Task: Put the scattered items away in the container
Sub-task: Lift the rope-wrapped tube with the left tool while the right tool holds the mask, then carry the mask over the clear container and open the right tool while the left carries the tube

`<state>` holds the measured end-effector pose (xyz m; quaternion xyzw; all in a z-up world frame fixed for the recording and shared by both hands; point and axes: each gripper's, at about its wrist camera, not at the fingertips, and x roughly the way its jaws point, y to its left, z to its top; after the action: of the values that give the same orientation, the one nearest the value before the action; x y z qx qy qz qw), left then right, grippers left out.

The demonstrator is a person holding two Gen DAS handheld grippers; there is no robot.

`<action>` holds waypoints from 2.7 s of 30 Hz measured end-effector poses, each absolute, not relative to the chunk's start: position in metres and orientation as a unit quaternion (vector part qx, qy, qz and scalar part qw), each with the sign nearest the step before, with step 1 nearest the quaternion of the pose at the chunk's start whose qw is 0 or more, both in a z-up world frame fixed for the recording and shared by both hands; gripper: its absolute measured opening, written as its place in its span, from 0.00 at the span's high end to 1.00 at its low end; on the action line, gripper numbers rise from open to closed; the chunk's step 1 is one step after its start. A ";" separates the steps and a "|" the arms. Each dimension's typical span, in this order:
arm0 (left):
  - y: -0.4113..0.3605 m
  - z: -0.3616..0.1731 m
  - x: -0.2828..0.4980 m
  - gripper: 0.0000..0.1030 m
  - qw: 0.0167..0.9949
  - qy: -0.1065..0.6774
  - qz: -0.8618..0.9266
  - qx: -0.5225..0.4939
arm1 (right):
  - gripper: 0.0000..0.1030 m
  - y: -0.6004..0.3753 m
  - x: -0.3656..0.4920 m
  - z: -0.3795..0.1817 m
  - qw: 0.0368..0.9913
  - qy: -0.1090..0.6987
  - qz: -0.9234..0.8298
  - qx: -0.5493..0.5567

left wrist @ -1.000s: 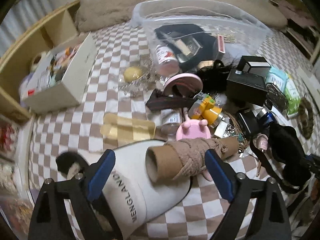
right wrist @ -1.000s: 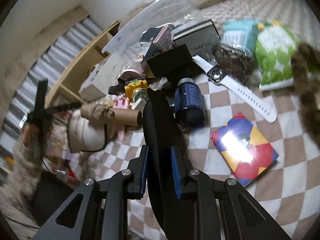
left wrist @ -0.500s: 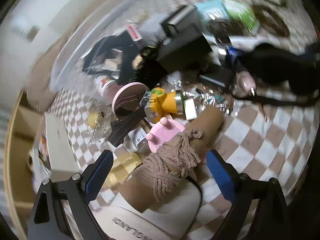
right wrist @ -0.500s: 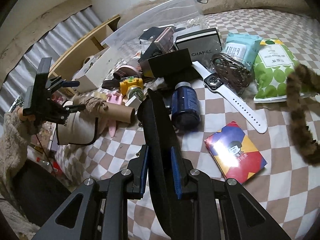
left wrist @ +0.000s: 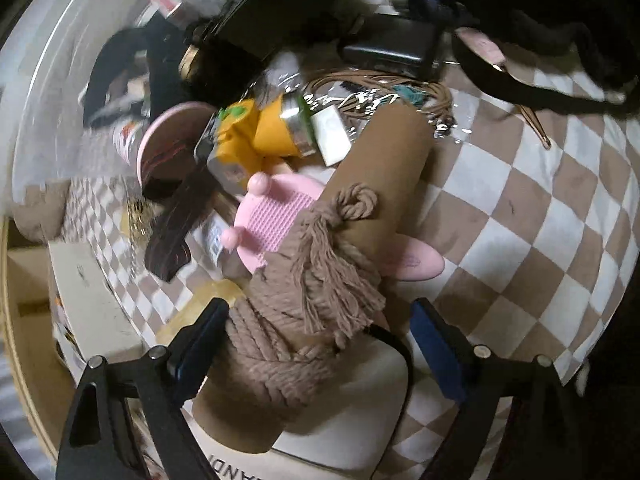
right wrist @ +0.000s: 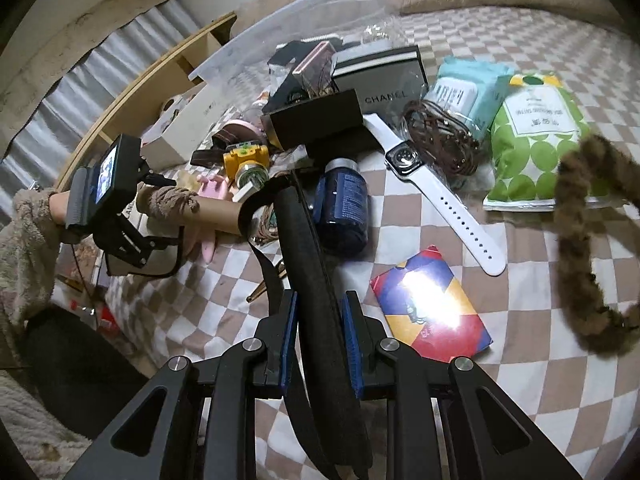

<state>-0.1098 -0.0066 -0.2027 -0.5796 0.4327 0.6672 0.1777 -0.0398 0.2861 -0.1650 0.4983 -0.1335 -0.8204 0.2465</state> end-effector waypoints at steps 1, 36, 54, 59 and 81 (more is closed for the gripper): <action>-0.009 -0.203 -0.112 0.12 0.173 0.427 0.668 -0.584 | 0.80 0.287 -0.043 -0.165 0.253 -0.133 -0.815 0.504; -0.042 -0.188 -0.111 0.43 0.179 0.138 0.798 -0.559 | 0.00 0.170 -0.059 -0.204 0.262 0.324 -0.736 0.534; -0.050 -0.156 -0.089 0.46 0.192 0.086 0.829 -0.517 | 0.35 0.196 -0.055 -0.182 0.200 0.218 -0.802 0.519; -0.047 -0.126 -0.081 0.46 0.196 0.084 0.846 -0.489 | 0.35 0.189 -0.044 -0.164 0.190 0.155 -0.824 0.510; -0.042 -0.023 -0.117 0.46 0.158 0.069 0.903 -0.394 | 0.35 0.245 -0.077 -0.069 0.163 0.003 -0.890 0.426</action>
<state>-0.1170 -0.0416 -0.0232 -0.3939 0.0692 0.9029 0.1576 -0.0769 0.2452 -0.0689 0.4262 0.0029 -0.8898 0.1631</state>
